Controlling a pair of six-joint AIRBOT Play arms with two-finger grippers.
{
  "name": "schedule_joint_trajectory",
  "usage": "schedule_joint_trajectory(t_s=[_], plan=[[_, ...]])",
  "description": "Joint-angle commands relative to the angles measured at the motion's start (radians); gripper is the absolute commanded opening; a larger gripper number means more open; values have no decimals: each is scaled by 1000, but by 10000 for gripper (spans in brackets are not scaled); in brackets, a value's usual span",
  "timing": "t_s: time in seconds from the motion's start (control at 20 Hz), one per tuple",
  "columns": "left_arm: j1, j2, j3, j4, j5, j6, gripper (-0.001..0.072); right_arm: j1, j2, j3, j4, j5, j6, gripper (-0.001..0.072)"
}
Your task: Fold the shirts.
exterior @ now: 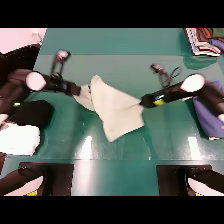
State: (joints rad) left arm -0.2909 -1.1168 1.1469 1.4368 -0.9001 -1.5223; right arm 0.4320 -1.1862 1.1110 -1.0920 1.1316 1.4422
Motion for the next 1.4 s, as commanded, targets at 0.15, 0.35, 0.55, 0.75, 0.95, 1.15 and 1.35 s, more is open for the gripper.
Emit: schedule_joint_trajectory(t_s=[0.15, 0.35, 0.55, 0.75, 0.95, 1.15, 1.35], plan=[[1, 225, 280, 112, 1, -14, 24, -195, 230, 222, -240, 83, 26, 12], [1, 284, 436, 112, -36, -14, 25, -261, 309, 369, -265, 84, 22, 11], [1, 285, 545, 112, -92, 21, 25, -309, 361, 452, -274, 84, -5, 12], [1, 285, 536, 108, -126, 37, 25, -348, 378, 455, -270, 98, -4, 12], [1, 284, 425, 108, -175, 37, 25, -292, 322, 373, -264, 111, -4, 12], [1, 284, 280, 118, -188, 37, 25, -229, 238, 320, -265, 101, -3, 12], [1, 285, 423, 120, -220, 37, 25, -214, 238, 439, -272, 116, -4, 12]])
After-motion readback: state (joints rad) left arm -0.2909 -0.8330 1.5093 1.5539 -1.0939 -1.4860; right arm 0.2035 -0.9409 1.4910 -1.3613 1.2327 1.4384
